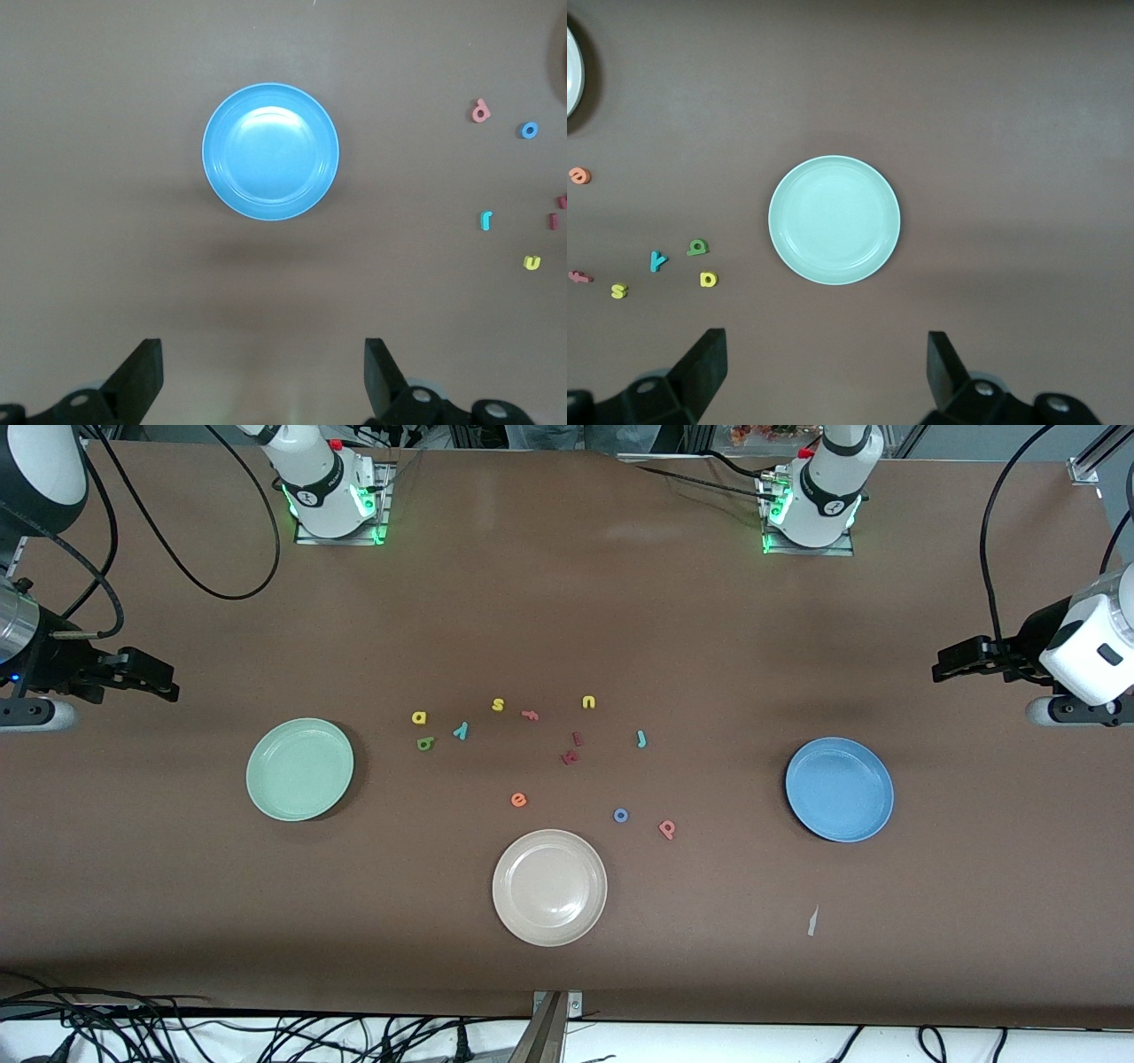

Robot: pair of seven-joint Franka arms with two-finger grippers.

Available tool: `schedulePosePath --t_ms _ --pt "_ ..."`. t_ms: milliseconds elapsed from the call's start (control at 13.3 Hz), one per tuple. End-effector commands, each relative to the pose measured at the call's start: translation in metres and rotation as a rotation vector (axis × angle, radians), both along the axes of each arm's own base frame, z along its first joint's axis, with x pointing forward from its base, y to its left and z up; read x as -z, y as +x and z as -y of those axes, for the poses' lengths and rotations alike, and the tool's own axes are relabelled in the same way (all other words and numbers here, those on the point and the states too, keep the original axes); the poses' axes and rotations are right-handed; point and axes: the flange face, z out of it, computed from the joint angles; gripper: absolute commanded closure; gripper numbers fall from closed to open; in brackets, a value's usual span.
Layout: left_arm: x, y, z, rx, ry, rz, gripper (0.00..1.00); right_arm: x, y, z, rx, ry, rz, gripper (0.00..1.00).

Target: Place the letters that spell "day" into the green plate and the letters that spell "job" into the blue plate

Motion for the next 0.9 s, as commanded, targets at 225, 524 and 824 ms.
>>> schedulePosePath --t_ms 225,524,824 --pt "-0.032 -0.0197 -0.0065 -0.027 -0.019 0.052 0.0 -0.006 0.0034 -0.0017 0.006 0.02 0.035 0.0" --pt "-0.0313 -0.019 -0.0096 -0.033 -0.014 0.053 0.0 -0.006 0.0034 -0.0017 0.006 0.02 0.035 0.0" --pt "-0.0303 -0.0186 -0.0098 -0.014 0.001 0.052 0.0 -0.0051 0.0038 -0.0017 0.006 0.02 0.033 0.0"
